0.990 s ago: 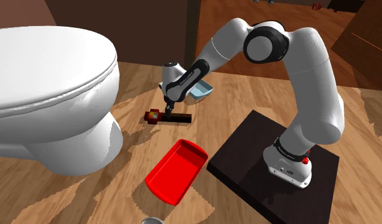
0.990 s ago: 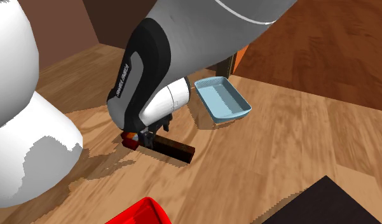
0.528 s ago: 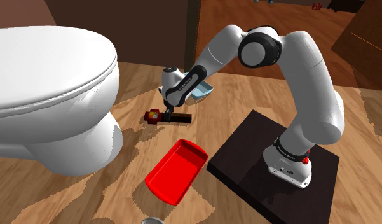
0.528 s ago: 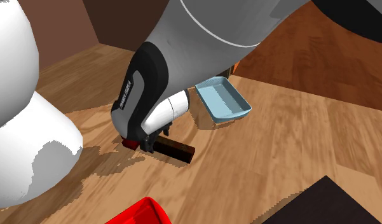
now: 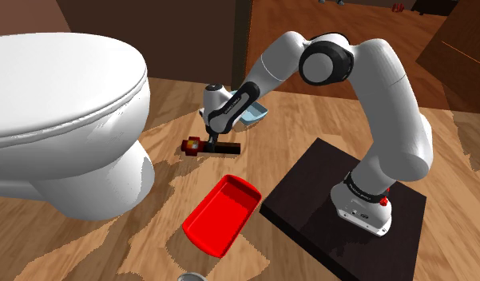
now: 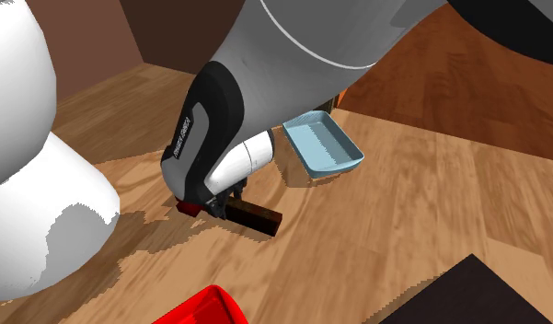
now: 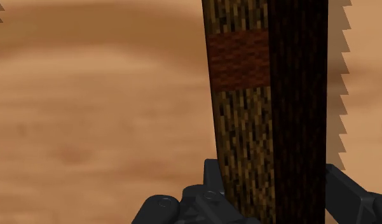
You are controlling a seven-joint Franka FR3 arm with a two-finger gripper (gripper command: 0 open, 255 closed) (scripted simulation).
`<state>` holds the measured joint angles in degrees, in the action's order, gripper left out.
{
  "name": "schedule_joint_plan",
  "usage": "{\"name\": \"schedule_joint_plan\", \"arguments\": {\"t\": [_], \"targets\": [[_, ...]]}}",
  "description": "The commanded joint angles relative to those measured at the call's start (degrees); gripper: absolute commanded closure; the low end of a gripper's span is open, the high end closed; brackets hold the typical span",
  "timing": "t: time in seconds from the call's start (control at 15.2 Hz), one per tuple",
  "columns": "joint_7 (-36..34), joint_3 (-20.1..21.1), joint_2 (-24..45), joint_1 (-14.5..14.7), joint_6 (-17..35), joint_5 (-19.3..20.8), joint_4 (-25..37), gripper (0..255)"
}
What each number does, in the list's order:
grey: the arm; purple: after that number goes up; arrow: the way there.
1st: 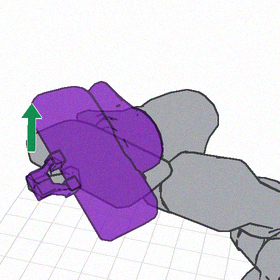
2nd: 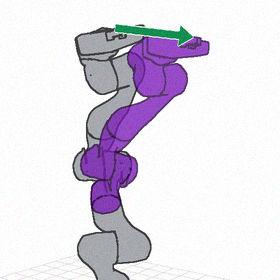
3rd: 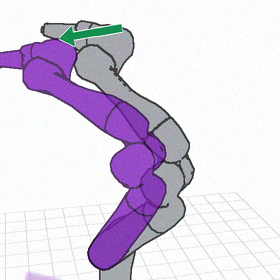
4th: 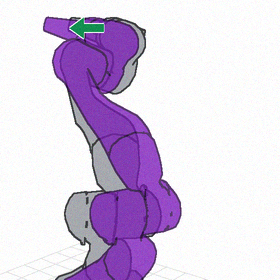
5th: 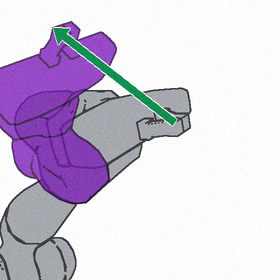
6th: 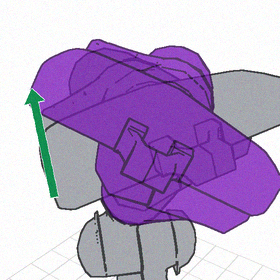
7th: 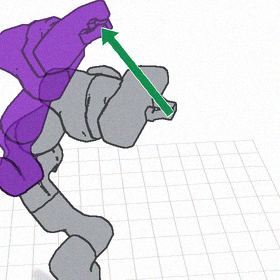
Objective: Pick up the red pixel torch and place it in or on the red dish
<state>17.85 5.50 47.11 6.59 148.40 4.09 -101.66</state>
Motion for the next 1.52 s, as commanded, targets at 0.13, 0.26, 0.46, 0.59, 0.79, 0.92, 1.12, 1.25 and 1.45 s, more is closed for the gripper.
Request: {"name": "schedule_joint_plan", "arguments": {"t": [0.13,0.26,0.46,0.59,0.79,0.92,1.12,1.25,1.45], "targets": [[0.0,0.0,0.0,0.0,0.0,0.0,0.0,255],[0.0,0.0,0.0,0.0,0.0,0.0,0.0,255],[0.0,0.1,-0.7,-0.1,-0.4,-0.1,-0.3,255],[0.0,0.2,-2.0,-0.2,-1.2,-0.1,-0.9,255],[0.1,0.4,-4.0,-0.3,-2.4,-0.3,-1.7,255],[0.1,0.5,-5.4,-0.4,-3.3,-0.4,-2.1,255],[0.2,0.7,-7.3,-0.6,-4.6,-0.6,-2.7,255],[0.2,0.8,-8.5,-0.7,-5.5,-0.7,-3.0,255],[0.3,1.0,-10.4,-0.8,-7.0,-0.9,-3.4,255]]}}
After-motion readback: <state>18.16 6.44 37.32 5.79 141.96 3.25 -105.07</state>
